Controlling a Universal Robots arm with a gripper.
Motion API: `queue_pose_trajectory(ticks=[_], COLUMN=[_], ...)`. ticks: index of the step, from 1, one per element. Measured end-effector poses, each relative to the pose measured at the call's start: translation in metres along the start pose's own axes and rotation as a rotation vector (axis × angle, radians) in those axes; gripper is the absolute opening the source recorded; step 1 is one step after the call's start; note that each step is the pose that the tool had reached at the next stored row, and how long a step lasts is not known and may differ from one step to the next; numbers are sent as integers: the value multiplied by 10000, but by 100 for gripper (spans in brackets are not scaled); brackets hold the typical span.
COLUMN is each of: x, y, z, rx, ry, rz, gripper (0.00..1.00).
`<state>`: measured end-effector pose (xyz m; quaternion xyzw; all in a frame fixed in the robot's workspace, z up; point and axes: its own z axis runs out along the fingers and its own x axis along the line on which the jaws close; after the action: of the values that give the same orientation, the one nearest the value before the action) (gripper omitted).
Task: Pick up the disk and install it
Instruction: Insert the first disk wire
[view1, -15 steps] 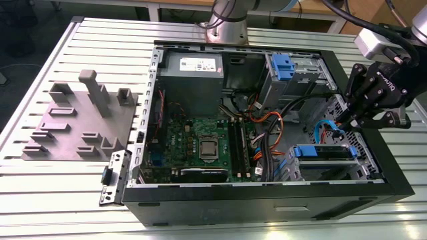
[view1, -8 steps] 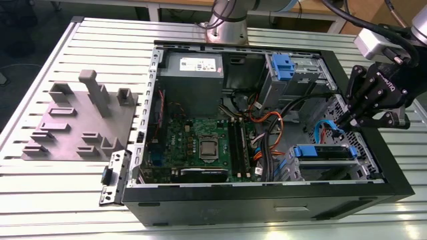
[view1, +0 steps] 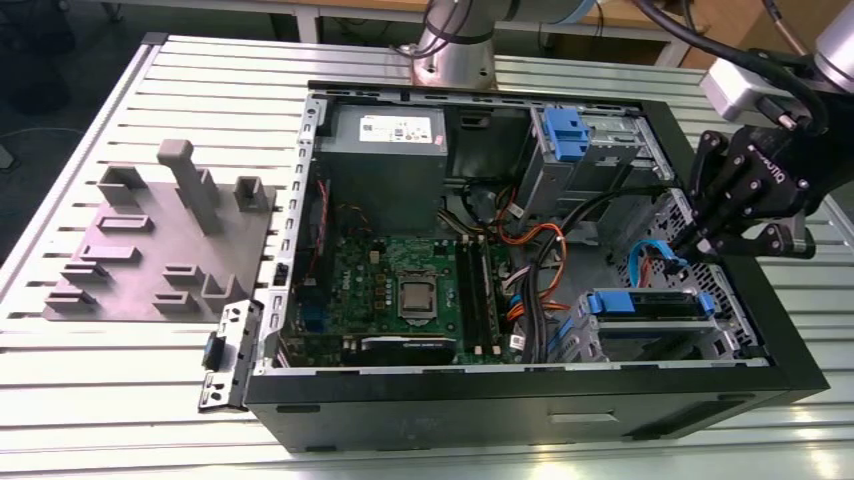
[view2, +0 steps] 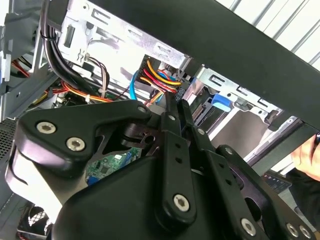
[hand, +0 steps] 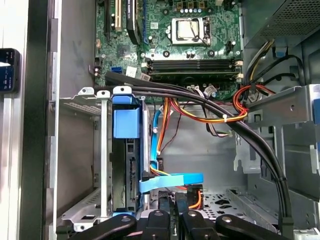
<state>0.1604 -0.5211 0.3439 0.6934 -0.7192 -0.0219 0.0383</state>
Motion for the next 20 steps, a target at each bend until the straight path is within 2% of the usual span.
queue_pose_trajectory(ticks=[5, 7, 10, 15, 20], x=[5, 11, 36, 130, 135], y=[38, 69, 110, 124, 143], z=[3, 6, 10, 18, 33], rx=[313, 385, 409, 434, 483], ry=[36, 34, 36, 36, 36], rz=[-34, -41, -59, -89, -96], gripper=[16, 16, 16, 16, 16])
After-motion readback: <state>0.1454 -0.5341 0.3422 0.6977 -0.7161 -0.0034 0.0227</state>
